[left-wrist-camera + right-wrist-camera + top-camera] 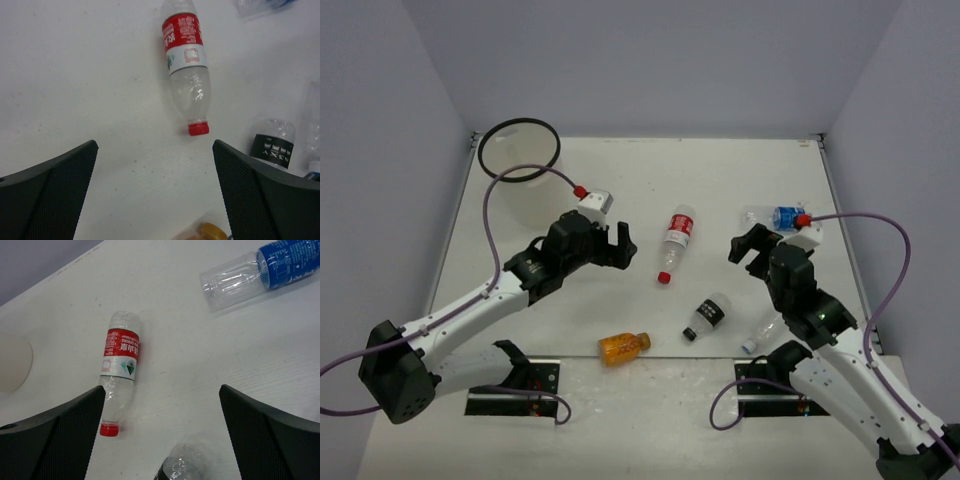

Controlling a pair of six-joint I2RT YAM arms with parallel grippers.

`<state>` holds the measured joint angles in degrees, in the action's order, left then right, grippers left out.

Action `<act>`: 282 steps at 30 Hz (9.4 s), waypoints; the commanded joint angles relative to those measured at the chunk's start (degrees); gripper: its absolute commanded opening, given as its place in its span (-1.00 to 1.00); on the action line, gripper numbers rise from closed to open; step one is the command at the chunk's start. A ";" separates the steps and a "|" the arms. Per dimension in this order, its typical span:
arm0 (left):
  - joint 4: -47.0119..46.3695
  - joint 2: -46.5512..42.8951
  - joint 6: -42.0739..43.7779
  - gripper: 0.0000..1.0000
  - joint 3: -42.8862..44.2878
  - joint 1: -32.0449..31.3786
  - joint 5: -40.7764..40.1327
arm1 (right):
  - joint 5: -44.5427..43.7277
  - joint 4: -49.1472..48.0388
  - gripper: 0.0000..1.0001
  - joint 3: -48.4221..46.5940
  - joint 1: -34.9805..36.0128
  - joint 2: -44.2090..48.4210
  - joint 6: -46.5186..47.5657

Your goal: Put the plastic bottles in the bin

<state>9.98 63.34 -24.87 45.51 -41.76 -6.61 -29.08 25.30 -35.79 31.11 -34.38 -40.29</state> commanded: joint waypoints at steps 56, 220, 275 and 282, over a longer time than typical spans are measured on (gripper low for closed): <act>-4.04 6.31 0.73 -0.16 27.16 -3.85 -36.59 | 8.02 -6.75 0.97 2.03 0.09 -0.87 1.55; -6.10 6.94 6.95 1.00 14.42 11.93 4.78 | 28.43 0.22 0.09 2.74 3.78 -30.65 -17.63; -27.93 6.18 6.23 -1.00 3.12 -0.80 20.77 | 16.09 -0.55 0.98 -32.00 0.61 -26.82 -4.51; -13.84 4.90 5.80 -1.00 14.98 4.07 -12.92 | 7.65 3.98 0.98 -30.31 -2.21 -22.56 -1.04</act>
<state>-11.83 68.18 -19.49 49.92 -42.09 3.57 -12.50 24.52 -65.93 29.88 -59.63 -44.97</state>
